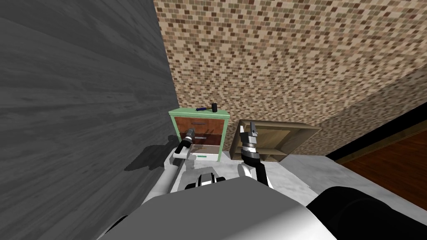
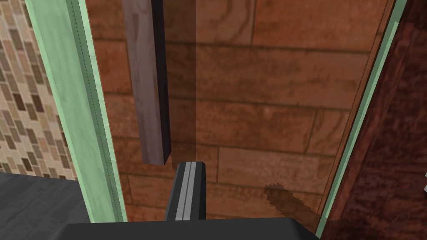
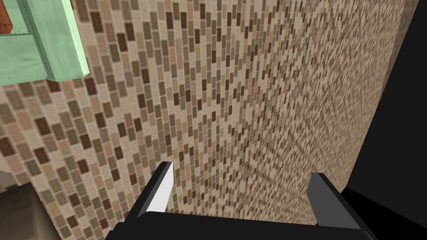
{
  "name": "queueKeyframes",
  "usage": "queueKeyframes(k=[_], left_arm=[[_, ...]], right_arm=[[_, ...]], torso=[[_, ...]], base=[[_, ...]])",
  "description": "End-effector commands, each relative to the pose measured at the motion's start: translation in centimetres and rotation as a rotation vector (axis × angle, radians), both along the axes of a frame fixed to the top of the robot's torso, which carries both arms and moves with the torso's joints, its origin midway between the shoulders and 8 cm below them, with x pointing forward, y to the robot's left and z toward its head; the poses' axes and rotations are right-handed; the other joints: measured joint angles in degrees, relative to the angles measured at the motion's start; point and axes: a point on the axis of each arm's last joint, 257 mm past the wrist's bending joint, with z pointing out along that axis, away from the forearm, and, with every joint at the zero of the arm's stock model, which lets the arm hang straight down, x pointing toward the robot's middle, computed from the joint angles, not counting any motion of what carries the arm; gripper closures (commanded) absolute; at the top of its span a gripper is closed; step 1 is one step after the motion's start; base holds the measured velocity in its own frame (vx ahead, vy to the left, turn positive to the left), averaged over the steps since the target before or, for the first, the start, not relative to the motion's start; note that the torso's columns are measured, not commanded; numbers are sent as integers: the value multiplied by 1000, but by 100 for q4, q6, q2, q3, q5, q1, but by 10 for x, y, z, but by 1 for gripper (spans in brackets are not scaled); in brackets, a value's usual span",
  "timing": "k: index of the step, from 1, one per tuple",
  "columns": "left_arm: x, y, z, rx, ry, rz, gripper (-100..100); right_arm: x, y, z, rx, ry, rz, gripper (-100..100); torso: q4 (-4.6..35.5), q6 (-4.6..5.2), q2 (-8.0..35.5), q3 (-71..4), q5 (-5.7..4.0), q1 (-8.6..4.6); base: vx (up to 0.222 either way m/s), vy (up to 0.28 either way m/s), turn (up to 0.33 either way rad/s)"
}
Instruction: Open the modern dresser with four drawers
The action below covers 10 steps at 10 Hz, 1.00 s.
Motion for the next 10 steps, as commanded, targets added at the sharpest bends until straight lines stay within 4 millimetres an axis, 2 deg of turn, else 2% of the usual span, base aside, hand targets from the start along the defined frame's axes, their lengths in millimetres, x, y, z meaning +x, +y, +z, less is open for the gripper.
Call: queueKeyframes(k=[1, 2, 3, 4, 5, 7, 8, 10], left_arm=[[19, -11, 10, 2, -17, -22, 100], [25, -14, 11, 7, -15, -27, 100], [26, -12, -3, 12, 13, -23, 100], [26, -12, -7, 13, 21, -22, 100], [34, -22, 10, -2, -17, -44, 100], [45, -29, 15, 9, -18, -54, 100], [51, -32, 15, 16, -12, -57, 100], [52, -29, -1, 22, 19, -52, 100]], right_arm=[[0, 0, 0, 0, 0, 0, 0], [0, 0, 0, 0, 0, 0, 0], [0, 0, 0, 0, 0, 0, 0], [0, 0, 0, 0, 0, 0, 0], [0, 0, 0, 0, 0, 0, 0], [0, 0, 0, 0, 0, 0, 0], [0, 0, 0, 0, 0, 0, 0], [0, 0, 0, 0, 0, 0, 0]], torso=[[6, 6, 7, 9, 0, -1], [0, 7, -12, -3, -1, -5], [-7, 5, -31, -16, -2, -7], [-10, 2, -37, -20, -1, -5], [-8, 3, -31, -17, 0, -3], [7, 6, 13, 12, 0, -1], [1, 7, -7, 0, -1, -5], [-10, 3, -39, -22, -2, -7]], base=[[-66, 5, -22], [-27, 2, -31], [0, 0, 0], [8, -1, 7], [-94, 3, 226], [-98, 9, 63], [-36, 3, -22], [2, -5, 0]])
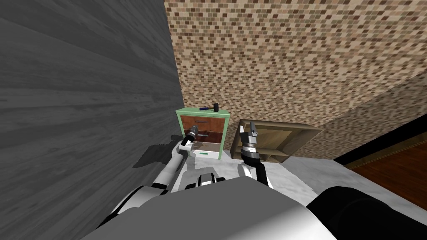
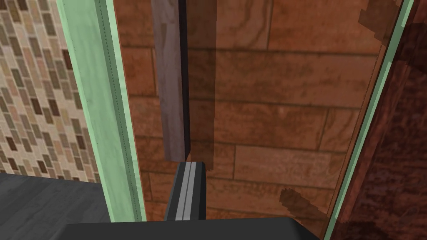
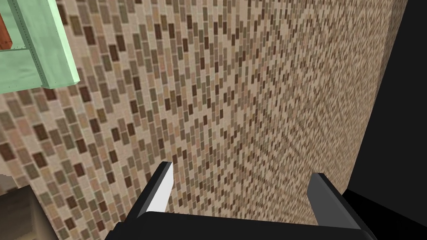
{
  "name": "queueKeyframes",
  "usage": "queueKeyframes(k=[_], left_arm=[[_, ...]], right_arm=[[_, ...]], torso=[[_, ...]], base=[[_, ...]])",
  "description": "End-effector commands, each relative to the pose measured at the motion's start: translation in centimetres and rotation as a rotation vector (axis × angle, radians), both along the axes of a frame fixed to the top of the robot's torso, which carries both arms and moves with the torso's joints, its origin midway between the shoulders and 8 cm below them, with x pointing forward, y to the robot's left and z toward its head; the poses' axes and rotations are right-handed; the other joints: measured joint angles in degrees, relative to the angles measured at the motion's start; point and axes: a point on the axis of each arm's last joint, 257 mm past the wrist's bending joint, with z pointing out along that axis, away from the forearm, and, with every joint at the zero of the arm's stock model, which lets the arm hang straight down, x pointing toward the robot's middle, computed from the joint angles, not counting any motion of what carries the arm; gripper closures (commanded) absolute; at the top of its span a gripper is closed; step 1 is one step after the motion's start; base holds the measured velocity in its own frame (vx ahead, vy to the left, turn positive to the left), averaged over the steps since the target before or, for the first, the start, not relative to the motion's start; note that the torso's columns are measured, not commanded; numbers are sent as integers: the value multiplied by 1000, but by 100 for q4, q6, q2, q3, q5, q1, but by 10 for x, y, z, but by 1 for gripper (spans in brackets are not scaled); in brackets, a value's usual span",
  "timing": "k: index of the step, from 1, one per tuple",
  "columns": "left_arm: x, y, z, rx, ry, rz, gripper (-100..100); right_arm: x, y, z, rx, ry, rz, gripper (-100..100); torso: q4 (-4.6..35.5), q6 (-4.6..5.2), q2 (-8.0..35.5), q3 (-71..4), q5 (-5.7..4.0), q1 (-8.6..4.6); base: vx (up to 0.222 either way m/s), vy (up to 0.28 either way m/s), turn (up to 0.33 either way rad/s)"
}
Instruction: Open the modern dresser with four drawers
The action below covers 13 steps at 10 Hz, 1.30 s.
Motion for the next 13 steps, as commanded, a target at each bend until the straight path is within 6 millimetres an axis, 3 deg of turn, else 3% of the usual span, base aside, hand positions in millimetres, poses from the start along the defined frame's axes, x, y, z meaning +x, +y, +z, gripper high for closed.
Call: queueKeyframes(k=[1, 4, 5, 6, 8, 9, 10, 11, 13], left_arm=[[9, -8, 7, -9, -16, -19, 100], [26, -18, 16, 11, -13, -29, 100], [27, -14, 0, 19, 18, -22, 100], [32, -23, 18, 5, -18, -43, 100], [41, -30, 30, 15, -29, -51, 100], [47, -32, 30, 26, -19, -52, 100], [48, -28, 13, 34, 12, -43, 100], [53, -38, 37, 21, -32, -66, 100], [63, -44, 48, 35, -35, -70, 100]], right_arm=[[0, 0, 0, 0, 0, 0, 0], [0, 0, 0, 0, 0, 0, 0], [0, 0, 0, 0, 0, 0, 0], [0, 0, 0, 0, 0, 0, 0], [0, 0, 0, 0, 0, 0, 0], [0, 0, 0, 0, 0, 0, 0], [0, 0, 0, 0, 0, 0, 0], [0, 0, 0, 0, 0, 0, 0], [0, 0, 0, 0, 0, 0, 0]], torso=[[1, 0, 4, 2, 1, 3], [11, 4, 30, 20, 1, 5], [4, 1, 9, 6, 1, 2], [-1, -1, 0, 0, 1, 2], [16, 3, 48, 30, 2, 8], [11, 5, 30, 20, -1, -3], [4, 1, 7, 5, -2, -5], [-1, 0, -2, -1, 0, 0], [16, 3, 50, 31, 3, 9]], base=[[-102, -6, 222], [-75, 10, 34], [0, 0, 0], [-94, 13, 230], [-106, 15, 64], [-25, -2, -25], [0, 0, 0], [-84, 16, 228], [-106, 15, 63]])
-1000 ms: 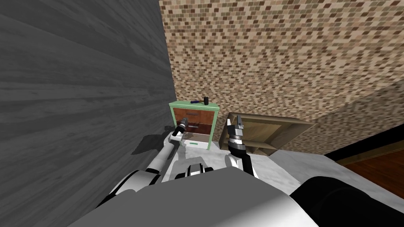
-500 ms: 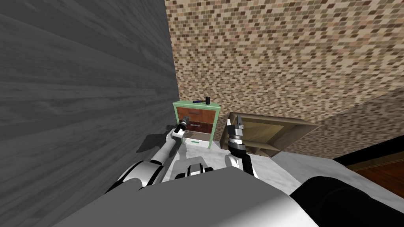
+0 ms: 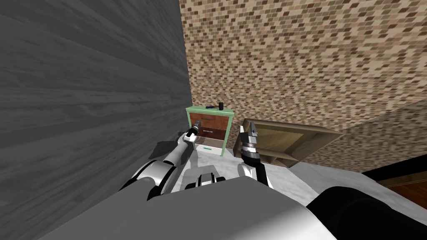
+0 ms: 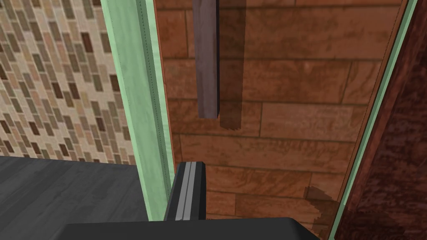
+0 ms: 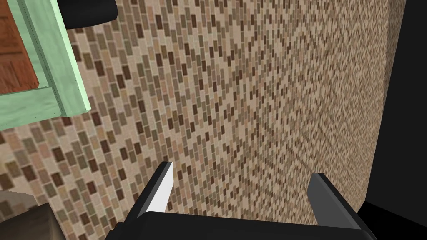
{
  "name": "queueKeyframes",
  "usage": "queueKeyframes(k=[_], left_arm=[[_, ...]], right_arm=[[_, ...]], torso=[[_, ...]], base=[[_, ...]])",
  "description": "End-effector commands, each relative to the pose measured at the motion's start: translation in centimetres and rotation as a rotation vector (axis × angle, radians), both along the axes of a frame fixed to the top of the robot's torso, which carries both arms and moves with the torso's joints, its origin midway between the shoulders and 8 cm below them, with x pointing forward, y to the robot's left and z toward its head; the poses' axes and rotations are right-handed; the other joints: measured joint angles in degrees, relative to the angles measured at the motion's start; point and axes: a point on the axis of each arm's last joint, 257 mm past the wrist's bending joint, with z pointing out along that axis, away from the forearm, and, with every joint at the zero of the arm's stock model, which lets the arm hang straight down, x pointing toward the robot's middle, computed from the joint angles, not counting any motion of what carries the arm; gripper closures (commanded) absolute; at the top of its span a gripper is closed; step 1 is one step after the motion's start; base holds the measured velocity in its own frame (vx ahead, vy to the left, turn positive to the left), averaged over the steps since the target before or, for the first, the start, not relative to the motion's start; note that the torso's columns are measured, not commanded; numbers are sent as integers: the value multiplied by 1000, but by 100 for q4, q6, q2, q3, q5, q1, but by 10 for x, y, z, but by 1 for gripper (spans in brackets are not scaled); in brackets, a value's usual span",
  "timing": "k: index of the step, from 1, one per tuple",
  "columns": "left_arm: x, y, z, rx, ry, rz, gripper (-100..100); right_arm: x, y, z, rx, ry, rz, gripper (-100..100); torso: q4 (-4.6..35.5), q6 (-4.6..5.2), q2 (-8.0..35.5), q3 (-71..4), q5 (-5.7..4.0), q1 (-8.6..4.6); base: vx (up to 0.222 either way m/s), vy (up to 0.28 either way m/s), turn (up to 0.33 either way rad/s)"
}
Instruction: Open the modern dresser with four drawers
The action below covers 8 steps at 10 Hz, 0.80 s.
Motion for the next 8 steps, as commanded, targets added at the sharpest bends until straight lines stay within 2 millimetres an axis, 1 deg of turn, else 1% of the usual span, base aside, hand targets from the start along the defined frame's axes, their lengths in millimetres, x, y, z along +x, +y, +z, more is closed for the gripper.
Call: queueKeyframes(k=[1, 3, 4, 5, 8], left_arm=[[11, -8, 13, 15, -7, -7, 100], [12, -2, -9, 27, 35, 6, 100], [12, -3, -2, 23, 22, 2, 100], [14, -1, -2, 23, 34, 8, -100], [18, 2, -3, 21, 51, 17, -100]], right_arm=[[0, 0, 0, 0, 0, 0, 0], [0, 0, 0, 0, 0, 0, 0], [0, 0, 0, 0, 0, 0, 0], [0, 0, 0, 0, 0, 0, 0], [0, 0, 0, 0, 0, 0, 0]], torso=[[-3, 1, -18, -9, -3, -7], [-16, -3, -51, -32, -4, -11], [-15, -3, -46, -29, -3, -7], [-10, -2, -33, -21, -2, -4], [-16, -2, -50, -32, -4, -11]], base=[[-23, 7, -21], [6, -2, 1], [6, -2, 1], [81, -30, -30], [166, -44, -20]])
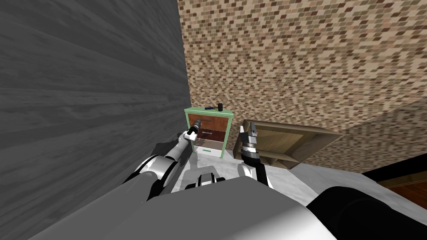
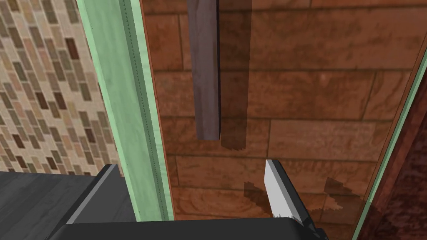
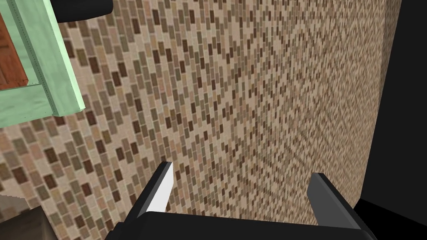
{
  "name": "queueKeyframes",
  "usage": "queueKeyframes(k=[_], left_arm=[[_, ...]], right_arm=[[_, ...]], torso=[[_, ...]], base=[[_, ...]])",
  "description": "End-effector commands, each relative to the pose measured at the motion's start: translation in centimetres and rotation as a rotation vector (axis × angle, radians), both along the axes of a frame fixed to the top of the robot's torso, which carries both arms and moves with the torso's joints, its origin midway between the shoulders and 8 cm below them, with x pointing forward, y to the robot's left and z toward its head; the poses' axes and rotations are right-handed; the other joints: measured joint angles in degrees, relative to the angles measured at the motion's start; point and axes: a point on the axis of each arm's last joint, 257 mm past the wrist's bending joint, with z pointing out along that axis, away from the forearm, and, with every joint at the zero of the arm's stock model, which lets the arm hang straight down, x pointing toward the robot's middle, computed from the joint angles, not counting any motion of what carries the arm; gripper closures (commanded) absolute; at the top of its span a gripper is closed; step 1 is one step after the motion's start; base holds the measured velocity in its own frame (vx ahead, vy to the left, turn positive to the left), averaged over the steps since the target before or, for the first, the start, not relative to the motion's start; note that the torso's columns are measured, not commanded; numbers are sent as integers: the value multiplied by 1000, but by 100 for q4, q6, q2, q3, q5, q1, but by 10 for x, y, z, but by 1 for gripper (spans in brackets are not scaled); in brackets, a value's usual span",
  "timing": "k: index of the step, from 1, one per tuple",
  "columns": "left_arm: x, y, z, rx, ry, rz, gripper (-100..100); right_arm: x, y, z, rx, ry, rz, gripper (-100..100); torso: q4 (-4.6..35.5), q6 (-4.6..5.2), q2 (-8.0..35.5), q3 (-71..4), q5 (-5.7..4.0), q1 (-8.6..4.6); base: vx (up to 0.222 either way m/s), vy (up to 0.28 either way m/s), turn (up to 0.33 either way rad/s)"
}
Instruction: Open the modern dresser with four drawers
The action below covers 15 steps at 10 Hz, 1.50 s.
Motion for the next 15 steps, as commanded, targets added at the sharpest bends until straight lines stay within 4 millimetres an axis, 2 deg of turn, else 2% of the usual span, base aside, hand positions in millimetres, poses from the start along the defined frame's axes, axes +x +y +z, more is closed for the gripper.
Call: queueKeyframes(k=[1, 2, 3, 9, 10, 15], left_arm=[[1, 1, 0, -1, 6, 3, -100], [2, 1, 0, -1, 7, 3, -100], [2, 1, 0, -1, 7, 3, 100], [1, -6, 3, 2, 9, -7, 100], [2, -3, 1, 1, 14, -3, -100], [4, 3, -1, -1, 25, 9, -100]], right_arm=[[0, 0, 0, 0, 0, 0, 0], [0, 0, 0, 0, 0, 0, 0], [0, 0, 0, 0, 0, 0, 0], [0, 0, 0, 0, 0, 0, 0], [0, 0, 0, 0, 0, 0, 0], [0, 0, 0, 0, 0, 0, 0]], torso=[[5, 0, 16, 10, 1, 2], [14, -1, 50, 31, 4, 14], [21, 0, 64, 42, 5, 17], [7, 0, 21, 14, 2, 7], [0, 1, -8, -2, -2, -6], [13, 0, 37, 25, 1, 6]], base=[[78, -24, -1], [20, -6, 1], [11, -3, 0], [-147, 53, 19], [74, -24, -30], [171, -50, -19]])
